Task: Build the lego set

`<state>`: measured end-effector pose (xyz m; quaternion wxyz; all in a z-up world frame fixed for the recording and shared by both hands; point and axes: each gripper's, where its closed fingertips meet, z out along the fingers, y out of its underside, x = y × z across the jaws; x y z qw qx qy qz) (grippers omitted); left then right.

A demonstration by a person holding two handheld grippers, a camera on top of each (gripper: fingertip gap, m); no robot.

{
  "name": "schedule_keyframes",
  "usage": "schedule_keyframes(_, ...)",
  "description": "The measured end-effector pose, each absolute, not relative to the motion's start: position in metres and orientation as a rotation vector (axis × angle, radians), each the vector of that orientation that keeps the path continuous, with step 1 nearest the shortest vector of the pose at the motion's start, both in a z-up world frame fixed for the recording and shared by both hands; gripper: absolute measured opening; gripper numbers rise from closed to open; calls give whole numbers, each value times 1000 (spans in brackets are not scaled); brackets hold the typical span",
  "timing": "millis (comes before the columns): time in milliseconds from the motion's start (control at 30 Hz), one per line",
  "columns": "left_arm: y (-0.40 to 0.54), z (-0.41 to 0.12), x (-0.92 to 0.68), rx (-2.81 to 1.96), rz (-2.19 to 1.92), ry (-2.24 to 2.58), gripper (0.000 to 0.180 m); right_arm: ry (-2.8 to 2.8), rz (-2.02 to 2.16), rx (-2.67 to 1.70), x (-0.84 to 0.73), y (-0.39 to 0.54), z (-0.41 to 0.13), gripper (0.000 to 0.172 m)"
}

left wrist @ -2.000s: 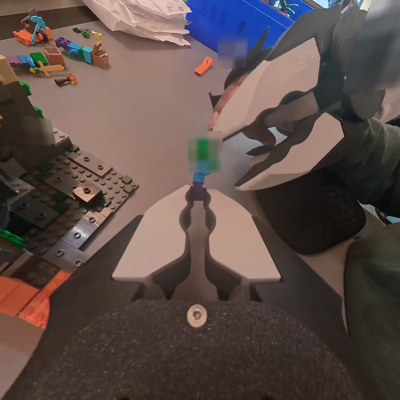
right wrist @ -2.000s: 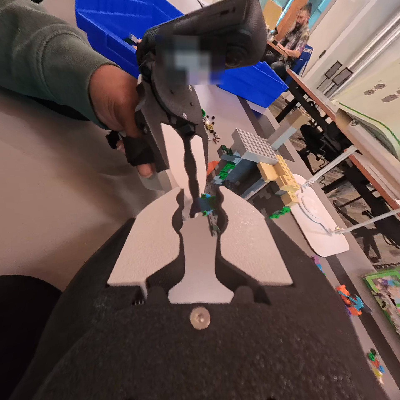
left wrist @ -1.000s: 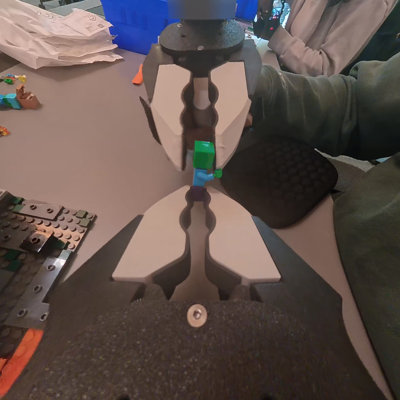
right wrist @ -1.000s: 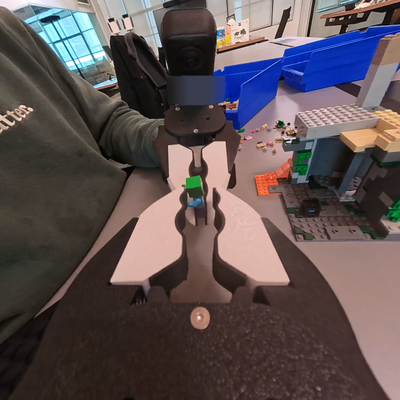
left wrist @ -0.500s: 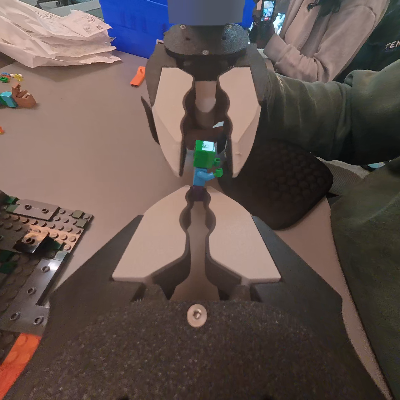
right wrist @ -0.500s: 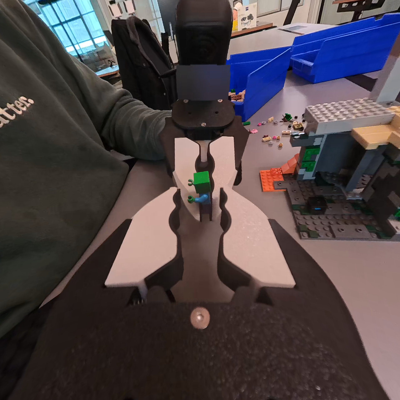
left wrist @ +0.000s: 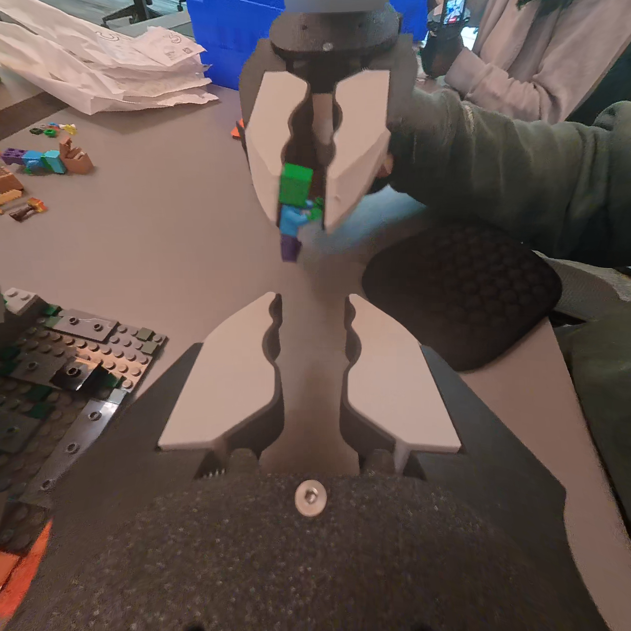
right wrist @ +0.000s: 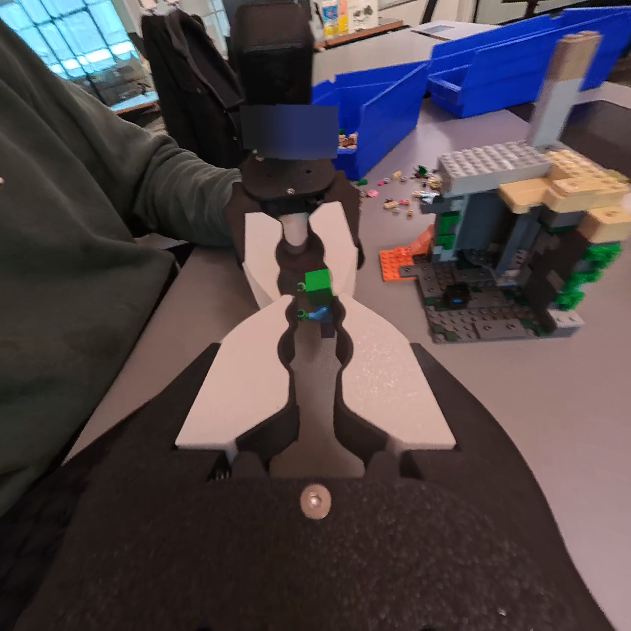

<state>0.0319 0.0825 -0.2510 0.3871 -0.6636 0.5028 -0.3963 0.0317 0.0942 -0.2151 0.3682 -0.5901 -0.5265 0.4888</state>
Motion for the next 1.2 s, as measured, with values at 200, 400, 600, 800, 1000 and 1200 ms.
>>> schedule_keyframes(200, 88, -256, 31, -1708, -1001, 1264, 25, -1269, 924, -1742, 103, 168, -231, 19)
schedule_keyframes(400, 90, -261, 30, -1721, -992, 1269, 23, -1258, 765, -1932, 157, 241, -241, 19)
schedule_keyframes(600, 92, -262, 29, -1737, -1019, 1252, 22, -1275, 740, -2062, 173, 286, -271, 19)
schedule_keyframes(800, 90, -263, 28, -1737, -1024, 1268, 21, -1229, 731, -2097, 185, 305, -287, 20)
schedule_keyframes(1000, 88, -264, 28, -1738, -1022, 1288, 21, -1138, 699, -2090, 199, 316, -294, 24)
schedule_keyframes(1200, 88, -265, 28, -1744, -1025, 1284, 21, -1086, 630, -2096, 207, 330, -295, 26)
